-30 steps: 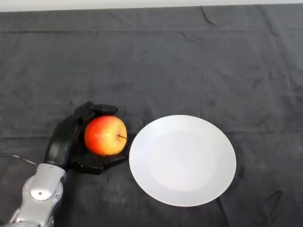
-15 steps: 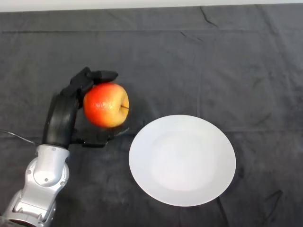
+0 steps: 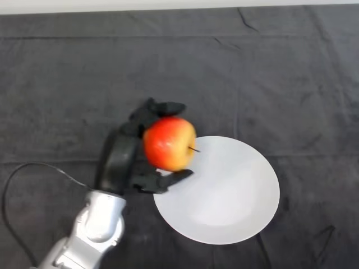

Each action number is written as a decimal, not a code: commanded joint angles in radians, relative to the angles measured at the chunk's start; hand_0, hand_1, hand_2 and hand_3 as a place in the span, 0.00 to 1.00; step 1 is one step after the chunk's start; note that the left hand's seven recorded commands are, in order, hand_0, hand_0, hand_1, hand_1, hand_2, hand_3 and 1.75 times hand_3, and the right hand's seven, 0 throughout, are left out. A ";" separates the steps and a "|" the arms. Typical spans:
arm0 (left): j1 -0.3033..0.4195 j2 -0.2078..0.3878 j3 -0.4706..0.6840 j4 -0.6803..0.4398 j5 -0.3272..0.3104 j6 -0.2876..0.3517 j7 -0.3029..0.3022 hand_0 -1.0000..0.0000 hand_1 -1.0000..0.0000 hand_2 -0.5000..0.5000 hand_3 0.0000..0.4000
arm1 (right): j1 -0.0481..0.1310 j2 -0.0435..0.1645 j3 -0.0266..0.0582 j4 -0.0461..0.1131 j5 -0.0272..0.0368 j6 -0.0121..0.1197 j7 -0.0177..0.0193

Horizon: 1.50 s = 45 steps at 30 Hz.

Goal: Move the apple to the plate

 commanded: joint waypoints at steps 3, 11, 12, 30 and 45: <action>-0.014 0.018 -0.045 -0.004 -0.016 -0.028 0.025 0.00 0.00 0.50 1.00 | -0.001 -0.011 -0.0151 -0.026 0.0215 -0.005 -0.0077; -0.045 0.017 -0.120 0.057 -0.017 -0.039 0.036 0.00 0.00 0.50 1.00 | -0.002 -0.012 -0.0151 -0.025 0.0218 -0.005 -0.0074; -0.048 0.019 -0.125 0.065 -0.019 -0.041 0.034 0.00 0.00 0.50 1.00 | -0.002 -0.012 -0.0151 -0.025 0.0219 -0.005 -0.0074; -0.085 0.030 -0.183 0.164 -0.035 -0.028 -0.001 1.00 1.00 0.50 0.00 | -0.003 -0.013 -0.0151 -0.022 0.0222 -0.004 -0.0063; -0.081 0.076 -0.157 0.131 -0.063 -0.003 -0.048 1.00 1.00 0.50 0.00 | -0.003 -0.014 -0.0148 -0.021 0.0222 -0.004 -0.0058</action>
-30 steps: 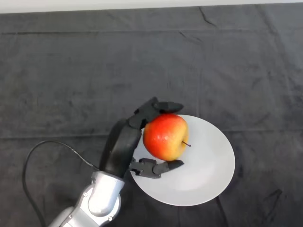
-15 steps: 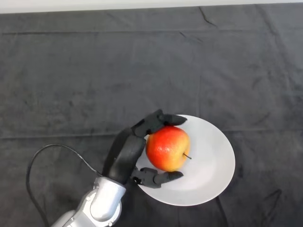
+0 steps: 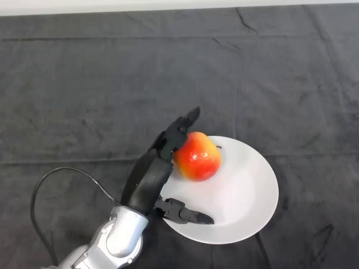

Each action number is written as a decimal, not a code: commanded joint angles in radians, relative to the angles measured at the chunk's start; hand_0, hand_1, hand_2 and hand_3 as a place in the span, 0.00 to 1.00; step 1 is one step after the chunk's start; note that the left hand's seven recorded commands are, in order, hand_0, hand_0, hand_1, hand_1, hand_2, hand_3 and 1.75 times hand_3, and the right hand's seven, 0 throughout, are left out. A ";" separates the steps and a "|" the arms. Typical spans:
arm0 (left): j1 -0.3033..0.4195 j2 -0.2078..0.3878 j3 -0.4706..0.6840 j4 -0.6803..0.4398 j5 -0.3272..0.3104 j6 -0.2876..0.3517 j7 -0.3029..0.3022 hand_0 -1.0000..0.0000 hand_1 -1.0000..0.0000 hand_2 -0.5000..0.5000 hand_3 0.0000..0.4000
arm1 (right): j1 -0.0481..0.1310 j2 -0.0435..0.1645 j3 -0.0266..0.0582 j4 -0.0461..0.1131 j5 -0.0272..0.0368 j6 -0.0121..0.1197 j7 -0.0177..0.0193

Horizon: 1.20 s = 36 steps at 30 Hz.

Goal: Move the apple to the plate

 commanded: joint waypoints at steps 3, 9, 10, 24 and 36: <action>-0.023 0.082 0.019 -0.018 -0.033 -0.011 -0.034 1.00 1.00 0.50 0.00 | -0.003 -0.014 -0.0147 -0.021 0.0221 -0.004 -0.0057; -0.004 0.138 0.094 -0.018 -0.068 -0.050 -0.063 1.00 1.00 0.50 0.00 | -0.003 -0.013 -0.0145 -0.021 0.0221 -0.004 -0.0057; -0.001 0.145 0.106 -0.017 -0.073 -0.056 -0.066 1.00 1.00 0.50 0.00 | -0.003 -0.013 -0.0145 -0.021 0.0221 -0.004 -0.0057; 0.034 0.194 0.258 0.053 -0.108 -0.126 -0.076 1.00 1.00 0.50 0.00 | -0.003 -0.013 -0.0140 -0.021 0.0219 -0.005 -0.0061; 0.056 0.272 0.414 0.177 -0.186 -0.210 -0.135 1.00 1.00 0.50 0.00 | -0.004 -0.014 -0.0136 -0.020 0.0215 -0.004 -0.0063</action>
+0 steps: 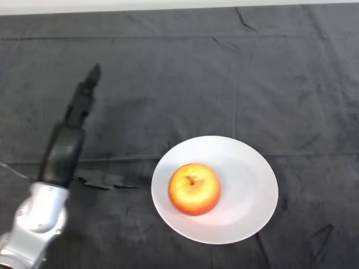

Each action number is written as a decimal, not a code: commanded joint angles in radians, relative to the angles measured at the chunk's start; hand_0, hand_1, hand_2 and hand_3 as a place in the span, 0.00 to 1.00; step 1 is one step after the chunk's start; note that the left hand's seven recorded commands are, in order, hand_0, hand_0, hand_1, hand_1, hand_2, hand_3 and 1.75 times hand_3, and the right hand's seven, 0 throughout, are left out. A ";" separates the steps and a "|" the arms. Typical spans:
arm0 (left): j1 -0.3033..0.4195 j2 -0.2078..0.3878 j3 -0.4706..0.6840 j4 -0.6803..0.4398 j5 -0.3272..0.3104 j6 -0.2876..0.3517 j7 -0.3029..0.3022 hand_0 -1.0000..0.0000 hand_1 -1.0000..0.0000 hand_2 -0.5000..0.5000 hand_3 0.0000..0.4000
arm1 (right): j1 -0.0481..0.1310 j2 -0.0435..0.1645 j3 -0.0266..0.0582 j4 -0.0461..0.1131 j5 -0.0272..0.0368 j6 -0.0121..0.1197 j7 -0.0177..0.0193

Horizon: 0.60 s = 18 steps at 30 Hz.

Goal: Move the apple to the plate

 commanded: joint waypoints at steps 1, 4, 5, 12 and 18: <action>0.044 0.055 0.043 0.039 -0.031 -0.031 -0.012 1.00 1.00 0.50 0.00 | -0.004 -0.014 -0.0136 -0.020 0.0215 -0.004 -0.0059; 0.051 0.073 0.083 0.074 -0.051 -0.051 -0.026 1.00 1.00 0.50 0.00 | -0.004 -0.014 -0.0136 -0.020 0.0215 -0.004 -0.0058; 0.052 0.079 0.097 0.086 -0.058 -0.058 -0.030 1.00 1.00 0.50 0.00 | -0.004 -0.014 -0.0136 -0.019 0.0215 -0.004 -0.0057; 0.054 0.101 0.179 0.173 -0.091 -0.094 -0.044 1.00 1.00 0.50 0.00 | -0.005 -0.015 -0.0140 -0.018 0.0218 -0.004 -0.0046; 0.049 0.111 0.238 0.236 -0.113 -0.115 -0.053 1.00 1.00 0.50 0.00 | -0.005 -0.016 -0.0142 -0.016 0.0219 -0.004 -0.0037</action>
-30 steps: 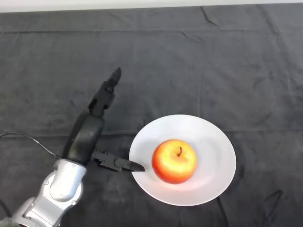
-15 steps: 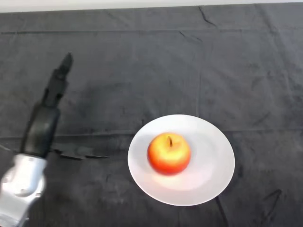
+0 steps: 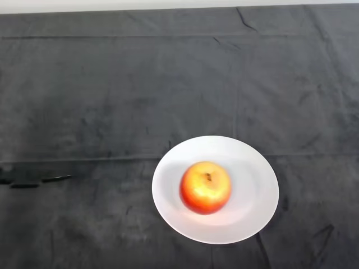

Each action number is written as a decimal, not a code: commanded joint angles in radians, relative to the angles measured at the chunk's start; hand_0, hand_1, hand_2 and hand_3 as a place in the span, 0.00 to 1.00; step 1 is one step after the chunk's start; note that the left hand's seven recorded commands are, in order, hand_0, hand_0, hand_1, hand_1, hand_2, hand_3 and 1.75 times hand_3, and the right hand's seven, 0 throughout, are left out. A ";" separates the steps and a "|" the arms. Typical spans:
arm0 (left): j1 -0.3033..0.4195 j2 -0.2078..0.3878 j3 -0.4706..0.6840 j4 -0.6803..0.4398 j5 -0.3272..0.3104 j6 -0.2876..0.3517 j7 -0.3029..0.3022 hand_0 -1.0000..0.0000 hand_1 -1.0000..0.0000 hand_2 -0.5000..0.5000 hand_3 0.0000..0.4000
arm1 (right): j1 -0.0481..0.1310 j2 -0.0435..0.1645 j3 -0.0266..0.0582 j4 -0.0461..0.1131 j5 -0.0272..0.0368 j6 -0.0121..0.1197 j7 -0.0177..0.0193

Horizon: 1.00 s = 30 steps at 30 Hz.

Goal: Move the apple to the plate

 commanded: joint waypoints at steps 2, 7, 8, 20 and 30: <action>0.018 0.075 0.053 0.046 -0.048 -0.040 -0.024 1.00 1.00 0.50 0.00 | -0.005 -0.016 -0.0142 -0.016 0.0219 -0.004 -0.0034; 0.022 0.091 0.107 0.088 -0.083 -0.057 -0.049 1.00 1.00 0.50 0.00 | -0.006 -0.017 -0.0143 -0.014 0.0218 -0.004 -0.0027; 0.024 0.095 0.119 0.097 -0.092 -0.061 -0.055 1.00 1.00 0.50 0.00 | -0.006 -0.017 -0.0143 -0.014 0.0218 -0.004 -0.0026; 0.030 0.129 0.245 0.186 -0.161 -0.088 -0.085 1.00 1.00 0.50 0.00 | -0.007 -0.019 -0.0144 -0.010 0.0214 -0.004 -0.0009; 0.005 0.122 0.291 0.233 -0.149 -0.100 -0.050 1.00 1.00 0.50 0.00 | -0.009 -0.020 -0.0144 -0.007 0.0209 -0.003 0.0005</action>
